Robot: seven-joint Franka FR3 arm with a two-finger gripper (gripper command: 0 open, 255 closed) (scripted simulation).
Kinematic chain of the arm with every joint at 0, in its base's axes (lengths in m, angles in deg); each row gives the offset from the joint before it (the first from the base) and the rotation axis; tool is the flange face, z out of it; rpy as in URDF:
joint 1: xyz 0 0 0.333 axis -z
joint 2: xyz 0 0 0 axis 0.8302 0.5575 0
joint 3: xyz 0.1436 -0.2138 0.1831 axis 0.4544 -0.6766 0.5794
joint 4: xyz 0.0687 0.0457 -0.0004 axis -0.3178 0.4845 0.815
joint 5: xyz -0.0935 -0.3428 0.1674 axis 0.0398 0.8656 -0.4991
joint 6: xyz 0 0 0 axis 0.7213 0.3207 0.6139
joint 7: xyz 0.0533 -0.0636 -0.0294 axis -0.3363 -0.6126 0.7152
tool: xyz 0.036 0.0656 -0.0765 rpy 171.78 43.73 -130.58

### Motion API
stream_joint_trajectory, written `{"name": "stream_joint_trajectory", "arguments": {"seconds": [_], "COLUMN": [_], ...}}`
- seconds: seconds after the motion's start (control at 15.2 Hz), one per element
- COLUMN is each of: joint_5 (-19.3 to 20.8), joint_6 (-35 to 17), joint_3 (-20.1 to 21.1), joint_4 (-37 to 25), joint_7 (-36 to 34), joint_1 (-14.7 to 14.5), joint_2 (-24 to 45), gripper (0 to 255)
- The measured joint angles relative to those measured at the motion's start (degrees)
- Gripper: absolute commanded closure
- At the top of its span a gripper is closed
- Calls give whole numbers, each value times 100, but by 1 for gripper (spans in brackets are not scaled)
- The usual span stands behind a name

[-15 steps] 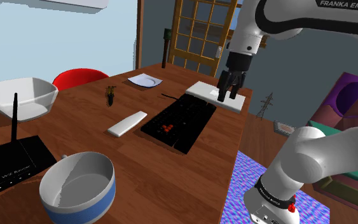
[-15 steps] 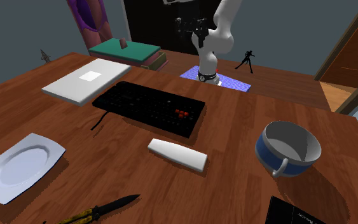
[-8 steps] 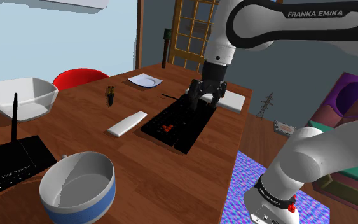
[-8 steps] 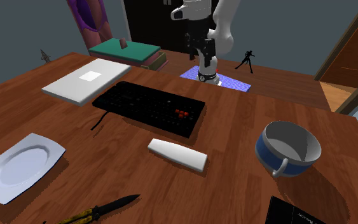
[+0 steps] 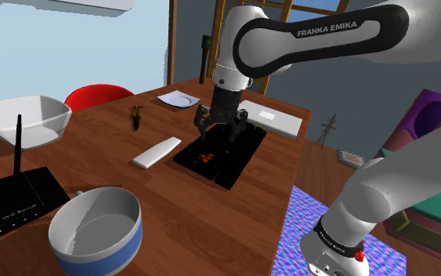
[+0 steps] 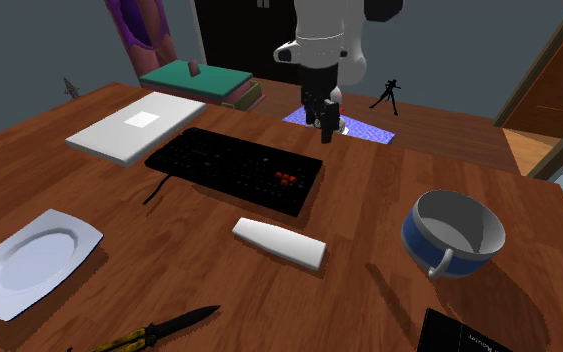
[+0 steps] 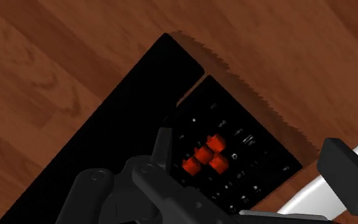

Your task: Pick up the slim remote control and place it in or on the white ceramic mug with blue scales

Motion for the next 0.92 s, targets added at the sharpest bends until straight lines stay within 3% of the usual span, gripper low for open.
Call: {"name": "stream_joint_trajectory", "arguments": {"seconds": [0.2,0.53,0.92], "joint_5": [276,1154,2326], "joint_6": [-404,-816,-929], "joint_3": [400,832,736], "joint_4": [-364,-1232,-2370], "joint_7": [-919,-2585,-4498], "joint_1": [209,441,165], "joint_2": [721,2091,3633], "gripper": [0,0,0]}}
